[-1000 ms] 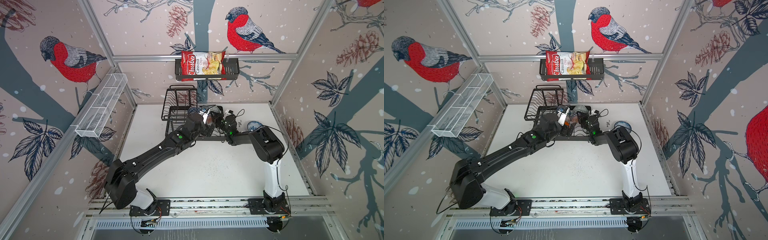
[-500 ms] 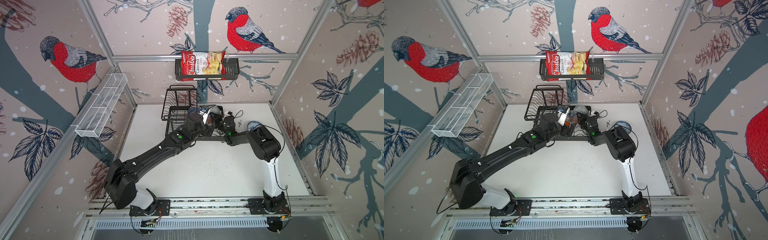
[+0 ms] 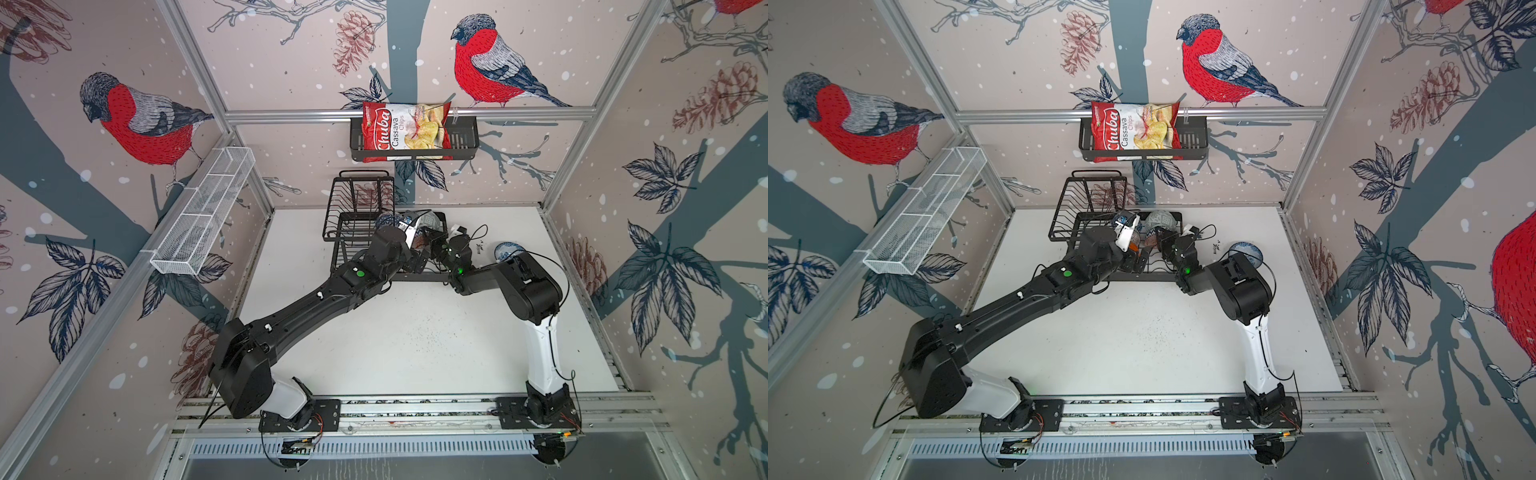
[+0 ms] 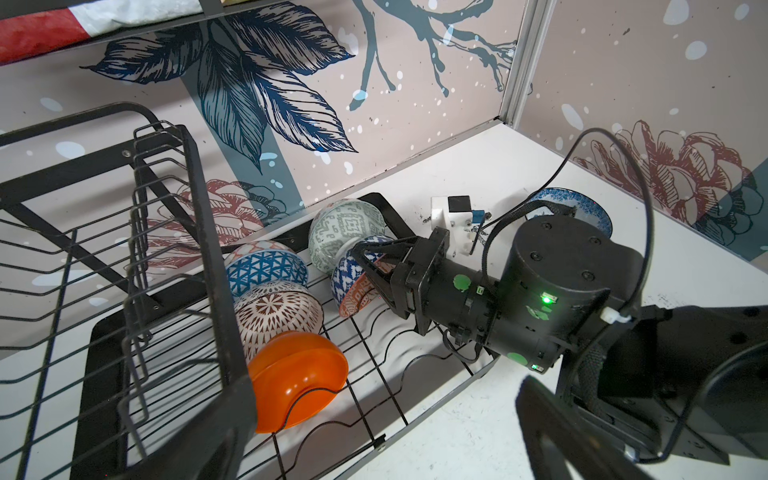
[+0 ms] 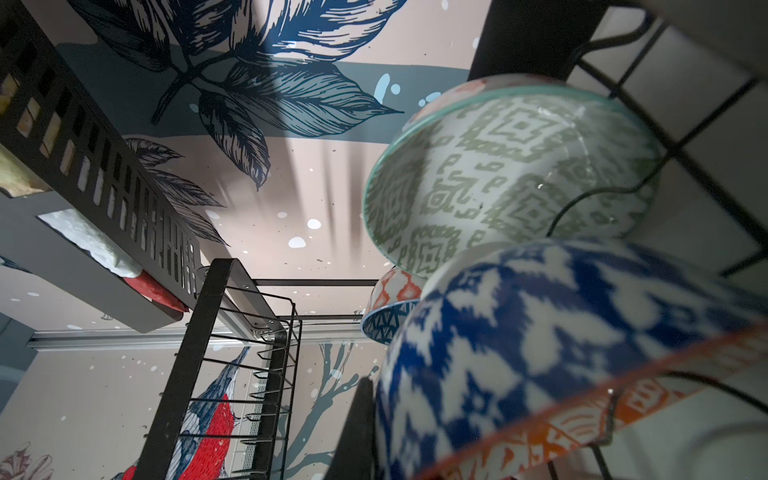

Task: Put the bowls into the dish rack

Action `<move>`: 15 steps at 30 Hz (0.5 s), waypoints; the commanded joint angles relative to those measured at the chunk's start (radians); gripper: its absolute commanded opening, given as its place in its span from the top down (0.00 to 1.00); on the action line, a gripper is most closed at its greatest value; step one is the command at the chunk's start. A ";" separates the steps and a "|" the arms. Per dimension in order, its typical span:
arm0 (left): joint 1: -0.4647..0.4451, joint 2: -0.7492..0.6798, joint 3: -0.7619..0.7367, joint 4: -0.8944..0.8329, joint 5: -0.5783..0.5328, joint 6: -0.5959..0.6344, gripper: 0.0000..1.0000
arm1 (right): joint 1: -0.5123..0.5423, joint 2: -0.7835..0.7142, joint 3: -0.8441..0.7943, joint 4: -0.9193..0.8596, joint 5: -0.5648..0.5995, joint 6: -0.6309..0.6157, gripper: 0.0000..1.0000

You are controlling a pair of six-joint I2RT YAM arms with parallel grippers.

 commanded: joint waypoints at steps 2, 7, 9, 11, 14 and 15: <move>0.001 -0.005 0.001 0.012 0.000 -0.009 0.02 | 0.002 -0.012 -0.007 0.017 -0.014 0.037 0.99; 0.001 -0.005 0.002 0.011 -0.001 -0.011 0.02 | 0.002 -0.004 -0.005 0.028 -0.026 0.058 0.98; 0.001 -0.004 0.001 0.013 -0.002 -0.012 0.02 | 0.002 -0.003 -0.001 0.024 -0.030 0.059 0.98; 0.002 -0.002 0.002 0.011 -0.002 -0.014 0.02 | 0.001 -0.004 0.001 0.013 -0.029 0.059 0.97; 0.001 -0.001 0.003 0.011 -0.004 -0.014 0.02 | 0.001 -0.006 0.002 0.001 -0.025 0.060 0.96; 0.000 -0.002 0.002 0.011 -0.004 -0.014 0.02 | 0.001 -0.006 0.006 -0.004 -0.026 0.061 0.95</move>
